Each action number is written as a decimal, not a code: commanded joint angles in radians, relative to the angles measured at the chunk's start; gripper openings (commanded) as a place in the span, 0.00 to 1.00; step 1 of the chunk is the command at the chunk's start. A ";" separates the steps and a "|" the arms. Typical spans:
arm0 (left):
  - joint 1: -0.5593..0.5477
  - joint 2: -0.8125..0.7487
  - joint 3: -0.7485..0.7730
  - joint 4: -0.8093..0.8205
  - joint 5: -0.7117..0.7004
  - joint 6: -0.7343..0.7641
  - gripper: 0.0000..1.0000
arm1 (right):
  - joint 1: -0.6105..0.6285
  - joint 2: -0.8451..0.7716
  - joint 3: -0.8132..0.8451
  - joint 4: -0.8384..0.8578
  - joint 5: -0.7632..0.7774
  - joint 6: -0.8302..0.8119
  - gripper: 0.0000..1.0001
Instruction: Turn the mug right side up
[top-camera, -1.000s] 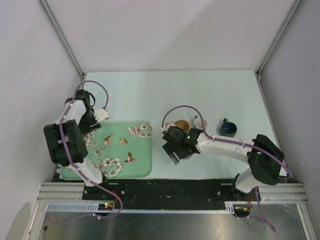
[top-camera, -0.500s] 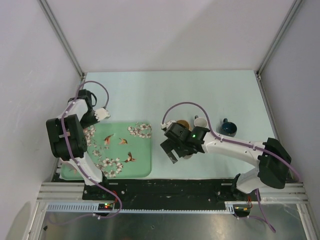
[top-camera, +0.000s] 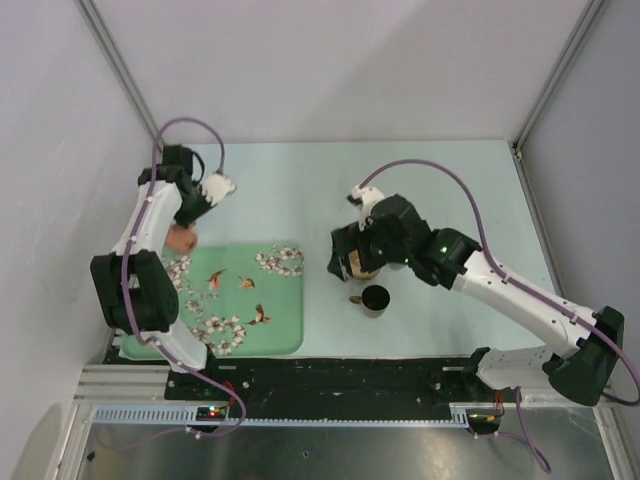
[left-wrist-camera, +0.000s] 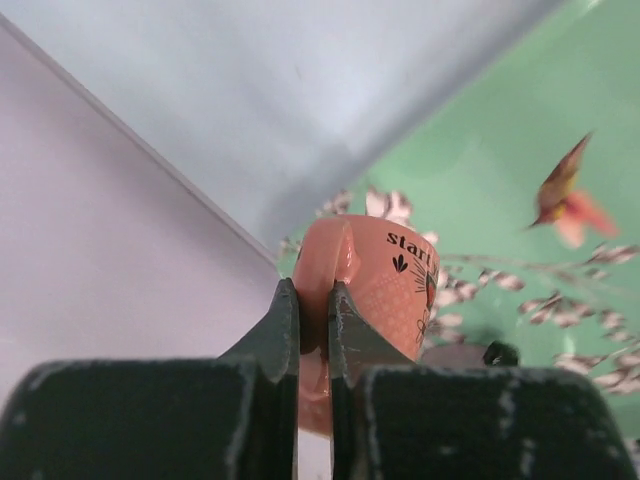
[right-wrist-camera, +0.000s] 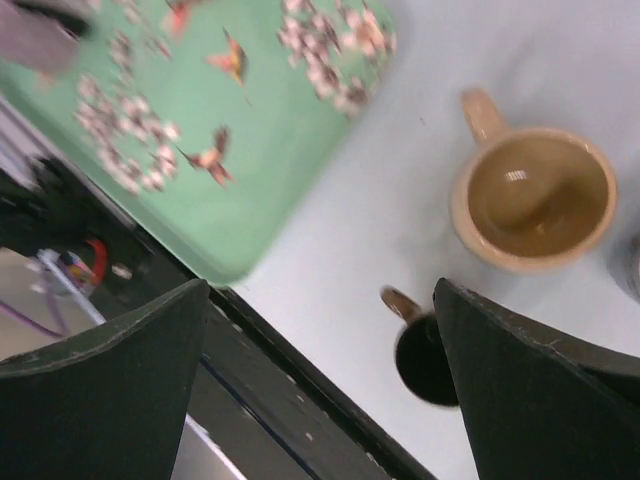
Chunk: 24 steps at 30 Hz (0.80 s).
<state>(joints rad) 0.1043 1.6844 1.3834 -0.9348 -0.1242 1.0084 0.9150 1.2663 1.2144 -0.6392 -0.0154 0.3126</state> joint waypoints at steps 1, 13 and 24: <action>-0.106 -0.134 0.211 -0.113 0.248 -0.231 0.00 | -0.077 0.021 0.033 0.286 -0.248 0.103 0.99; -0.301 -0.127 0.627 -0.132 0.829 -0.708 0.00 | -0.155 0.273 0.218 0.740 -0.437 0.373 0.99; -0.402 -0.160 0.606 -0.132 0.898 -0.741 0.00 | -0.149 0.274 0.260 0.753 -0.368 0.319 0.81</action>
<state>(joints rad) -0.2878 1.5654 1.9892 -1.0847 0.6991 0.3149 0.7498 1.5650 1.4349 0.0578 -0.3988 0.6632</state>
